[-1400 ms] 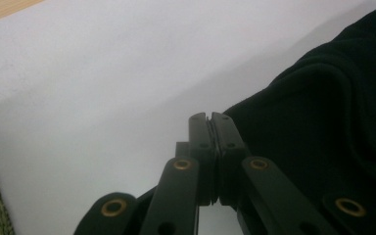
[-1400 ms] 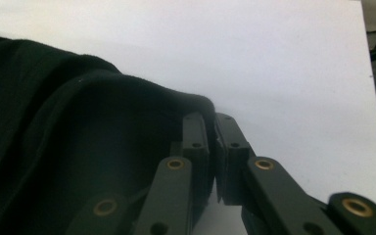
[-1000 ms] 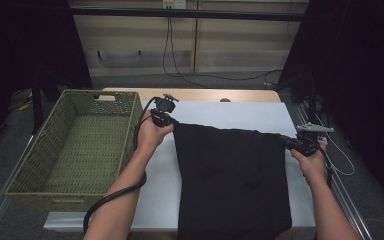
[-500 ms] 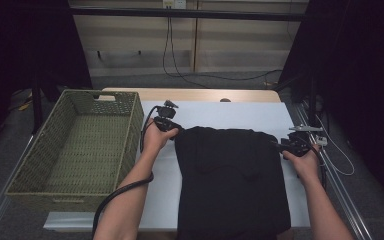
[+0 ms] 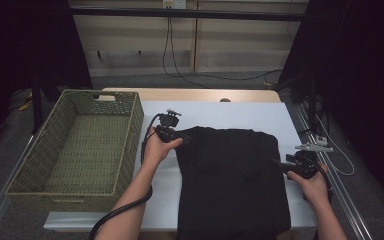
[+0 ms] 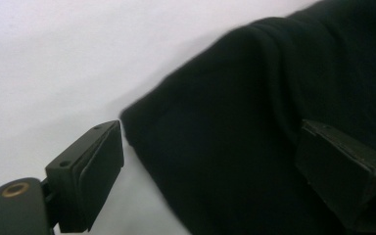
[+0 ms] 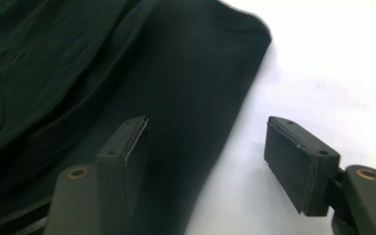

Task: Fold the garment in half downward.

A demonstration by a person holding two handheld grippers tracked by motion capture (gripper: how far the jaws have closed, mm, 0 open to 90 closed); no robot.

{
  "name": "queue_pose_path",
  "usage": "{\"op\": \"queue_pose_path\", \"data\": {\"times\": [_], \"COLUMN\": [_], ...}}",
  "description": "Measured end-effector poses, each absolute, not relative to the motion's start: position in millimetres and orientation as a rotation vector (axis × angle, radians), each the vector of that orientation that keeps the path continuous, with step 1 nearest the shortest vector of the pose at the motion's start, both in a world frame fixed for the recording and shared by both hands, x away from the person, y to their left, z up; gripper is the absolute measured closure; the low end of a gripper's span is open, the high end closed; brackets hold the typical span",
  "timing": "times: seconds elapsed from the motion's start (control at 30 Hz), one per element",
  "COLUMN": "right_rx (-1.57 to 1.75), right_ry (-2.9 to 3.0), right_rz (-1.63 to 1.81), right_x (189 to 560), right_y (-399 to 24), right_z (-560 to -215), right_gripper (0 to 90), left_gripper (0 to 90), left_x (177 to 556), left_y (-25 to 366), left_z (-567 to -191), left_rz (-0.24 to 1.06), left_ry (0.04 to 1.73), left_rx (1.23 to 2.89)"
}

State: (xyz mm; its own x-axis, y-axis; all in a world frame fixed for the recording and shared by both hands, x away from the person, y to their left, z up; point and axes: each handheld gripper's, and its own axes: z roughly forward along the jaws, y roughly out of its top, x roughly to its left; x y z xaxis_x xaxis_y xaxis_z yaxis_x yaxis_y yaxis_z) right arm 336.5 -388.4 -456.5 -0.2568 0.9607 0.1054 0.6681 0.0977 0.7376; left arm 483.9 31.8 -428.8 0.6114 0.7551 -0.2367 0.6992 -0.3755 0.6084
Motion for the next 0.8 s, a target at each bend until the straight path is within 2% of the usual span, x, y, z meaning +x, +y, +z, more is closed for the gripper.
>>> {"op": "queue_pose_path", "data": {"times": [0.13,0.2,0.53,0.6,0.67,0.73,0.8], "right_rx": [1.593,1.597,1.585,1.573,1.585,1.558,1.564], "right_ry": [1.992,1.999,2.022,2.007,2.01,2.024,2.022], "right_rz": [0.954,0.936,0.915,0.9,0.931,0.926,0.93], "right_x": [321,312,273,267,263,263,265], "right_y": [-385,-383,-377,-374,-372,-369,-368], "right_z": [-455,-454,-453,-454,-455,-455,-455], "right_gripper": [39.2,46.3,61.0,69.4,82.3,88.9,89.8], "left_gripper": [9.5,10.0,9.0,8.7,8.5,8.2,8.2], "left_x": [475,470,445,442,439,435,433], "left_y": [30,29,34,35,35,35,36], "left_z": [-429,-429,-432,-432,-433,-432,-431], "left_rz": [0.095,0.104,0.106,0.105,0.112,0.11,0.096], "left_ry": [1.107,1.087,1.033,1.027,1.02,1.009,1.011], "left_rx": [2.167,2.16,2.145,2.144,2.158,2.163,2.149]}}
